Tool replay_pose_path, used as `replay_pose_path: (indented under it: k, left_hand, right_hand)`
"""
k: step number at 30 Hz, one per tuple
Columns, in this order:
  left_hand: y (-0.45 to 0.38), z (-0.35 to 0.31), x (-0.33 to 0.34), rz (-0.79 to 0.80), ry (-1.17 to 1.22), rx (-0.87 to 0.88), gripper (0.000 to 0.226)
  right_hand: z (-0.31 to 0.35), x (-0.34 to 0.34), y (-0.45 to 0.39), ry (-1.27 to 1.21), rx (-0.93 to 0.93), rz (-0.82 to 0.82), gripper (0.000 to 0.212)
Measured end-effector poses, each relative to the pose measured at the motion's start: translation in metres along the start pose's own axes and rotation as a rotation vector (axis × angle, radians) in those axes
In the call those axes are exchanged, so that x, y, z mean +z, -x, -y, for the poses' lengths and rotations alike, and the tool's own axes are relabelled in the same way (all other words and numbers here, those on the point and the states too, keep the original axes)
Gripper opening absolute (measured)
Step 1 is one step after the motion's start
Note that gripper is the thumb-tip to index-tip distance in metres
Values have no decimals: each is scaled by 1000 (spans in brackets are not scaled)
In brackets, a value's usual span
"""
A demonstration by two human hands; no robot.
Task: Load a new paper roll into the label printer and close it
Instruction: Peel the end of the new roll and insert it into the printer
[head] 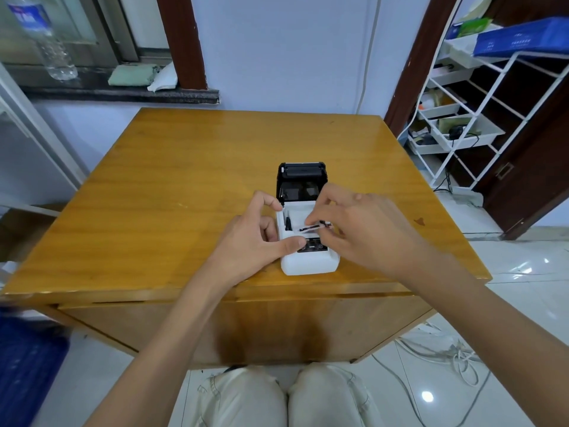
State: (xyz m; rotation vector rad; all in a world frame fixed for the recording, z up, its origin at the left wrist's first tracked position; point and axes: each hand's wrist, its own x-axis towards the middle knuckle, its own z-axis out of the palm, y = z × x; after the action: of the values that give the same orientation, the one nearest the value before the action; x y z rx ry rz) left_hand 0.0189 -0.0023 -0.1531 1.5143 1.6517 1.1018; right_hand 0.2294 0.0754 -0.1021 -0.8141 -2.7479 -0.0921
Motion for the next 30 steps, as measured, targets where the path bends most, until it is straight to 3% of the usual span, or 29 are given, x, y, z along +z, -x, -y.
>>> replay_pose_path:
  k: [4,7,12,15,19,25,30]
  left_hand:
    - [2,1,-2,9,-20,12,22]
    - [4,1,-2,4,-44,-2,16]
    - [2,0,6,-66,-357,42,50]
    - [0,3,6,-72,-333,32,62]
    - [-1,4,6,-69,-314,23,66]
    - [0,2,5,-50,-326,9,65]
    - [1,1,5,-53,-307,14,67]
  right_hand:
    - [7,6,20,-23,-14,-28,41]
    - [13,12,36,10,-15,-57,48]
    - [21,22,50,65,-1,-120,44]
    - [21,25,55,34,13,-164,38]
    - [24,29,60,-53,67,-191,39]
    - [10,7,17,-95,245,-368,41]
    - [-7,-4,-34,-114,200,-255,44]
